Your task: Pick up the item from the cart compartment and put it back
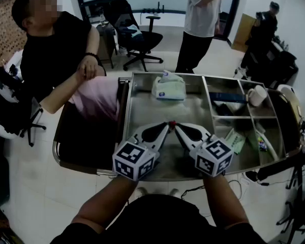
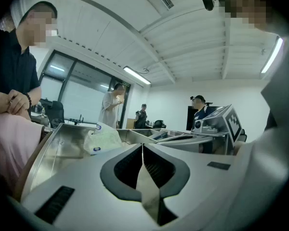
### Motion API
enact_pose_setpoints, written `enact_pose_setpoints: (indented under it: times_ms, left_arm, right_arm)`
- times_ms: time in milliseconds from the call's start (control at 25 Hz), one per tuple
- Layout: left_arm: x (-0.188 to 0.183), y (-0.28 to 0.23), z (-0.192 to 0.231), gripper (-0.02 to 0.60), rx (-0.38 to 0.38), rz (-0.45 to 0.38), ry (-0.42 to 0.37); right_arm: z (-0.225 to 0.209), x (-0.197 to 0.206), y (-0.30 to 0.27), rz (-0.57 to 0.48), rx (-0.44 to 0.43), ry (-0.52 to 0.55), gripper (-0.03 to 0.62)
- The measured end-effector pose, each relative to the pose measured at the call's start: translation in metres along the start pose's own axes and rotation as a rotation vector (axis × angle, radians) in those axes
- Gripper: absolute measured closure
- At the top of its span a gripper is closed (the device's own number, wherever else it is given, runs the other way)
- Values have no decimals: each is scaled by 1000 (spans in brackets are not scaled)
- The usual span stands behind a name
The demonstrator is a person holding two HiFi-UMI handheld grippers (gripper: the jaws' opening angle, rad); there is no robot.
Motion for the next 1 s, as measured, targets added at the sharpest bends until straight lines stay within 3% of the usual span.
enact_pose_setpoints:
  times_ms: [560, 680, 760, 1000]
  left_arm:
    - [-2, 1, 0, 575, -3, -15, 1]
    - [-3, 1, 0, 575, -3, -18, -1]
    - [-4, 1, 0, 575, -3, -20, -3]
    - [-6, 3, 0, 575, -12, -42, -12]
  right_arm:
    - [1, -1, 1, -3, 7, 18, 578]
    - [2, -1, -1, -3, 4, 15, 563]
    - [2, -3, -2, -9, 13, 13, 485]
    - [-6, -8, -3, 18, 93, 29, 482]
Point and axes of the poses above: the fingertips, and each gripper's own axes: y backward along the fingers, z to its left, x out of its underside, the point moved 7 cm from there along y, backward along the fingers, and after that the axes turned 8 degrees about -y, right-handed, at the moved point
